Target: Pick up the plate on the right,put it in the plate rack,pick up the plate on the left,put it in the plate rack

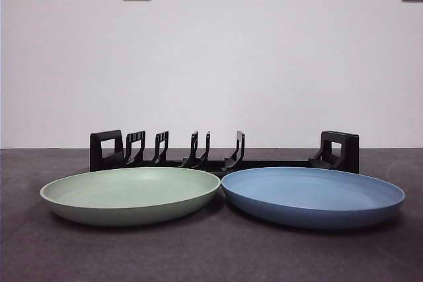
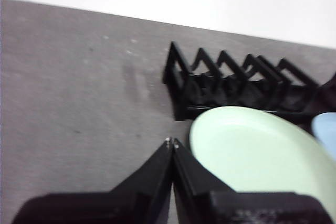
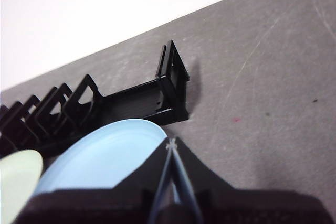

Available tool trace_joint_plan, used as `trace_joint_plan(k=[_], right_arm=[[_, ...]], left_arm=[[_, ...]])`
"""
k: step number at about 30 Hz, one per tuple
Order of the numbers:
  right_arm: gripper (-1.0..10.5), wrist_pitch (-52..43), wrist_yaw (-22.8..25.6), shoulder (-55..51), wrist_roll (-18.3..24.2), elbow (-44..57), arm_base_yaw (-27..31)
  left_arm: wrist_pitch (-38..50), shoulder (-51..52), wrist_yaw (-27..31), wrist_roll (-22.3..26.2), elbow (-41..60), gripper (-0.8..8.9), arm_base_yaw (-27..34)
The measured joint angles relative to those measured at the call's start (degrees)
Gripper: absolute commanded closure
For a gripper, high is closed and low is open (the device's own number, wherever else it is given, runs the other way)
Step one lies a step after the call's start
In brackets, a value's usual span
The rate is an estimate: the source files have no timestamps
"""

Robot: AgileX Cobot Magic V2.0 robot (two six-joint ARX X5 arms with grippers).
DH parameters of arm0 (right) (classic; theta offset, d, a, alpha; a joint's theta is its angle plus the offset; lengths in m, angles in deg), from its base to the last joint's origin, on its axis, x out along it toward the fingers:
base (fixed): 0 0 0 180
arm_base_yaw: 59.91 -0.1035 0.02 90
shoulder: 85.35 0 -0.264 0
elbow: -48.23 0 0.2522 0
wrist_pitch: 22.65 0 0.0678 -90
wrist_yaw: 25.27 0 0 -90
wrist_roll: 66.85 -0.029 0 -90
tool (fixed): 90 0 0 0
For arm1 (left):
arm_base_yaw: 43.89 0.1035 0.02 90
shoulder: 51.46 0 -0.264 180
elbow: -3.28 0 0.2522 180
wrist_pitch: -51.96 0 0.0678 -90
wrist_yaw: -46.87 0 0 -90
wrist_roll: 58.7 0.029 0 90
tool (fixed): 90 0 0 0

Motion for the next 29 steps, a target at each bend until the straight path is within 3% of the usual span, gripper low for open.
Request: trace_joint_plan(k=[10,16,22,29], right_arm=[[9.6,1.1,0.0,5.8,-2.2,-4.8,0.0],[9.6,1.0,0.0,16.7,-1.8,-11.6,0.0],[9.6,0.8,-0.2,31.7,1.1,-19.4,0.0],[9.5,2.3,-9.5,53.1,3.0,-28.9,0.0]], left_arm=[[-0.1,-3.8,-2.7,-5.6,-2.6,8.20,0.0],[0.6,-12.7,-2.7,-5.4,-8.4,8.20,0.0],[6.2,-25.8,-3.7,-2.1,-13.6,8.20,0.0],[6.1,-44.8,-11.5,1.4,-24.0,8.17,0.0]])
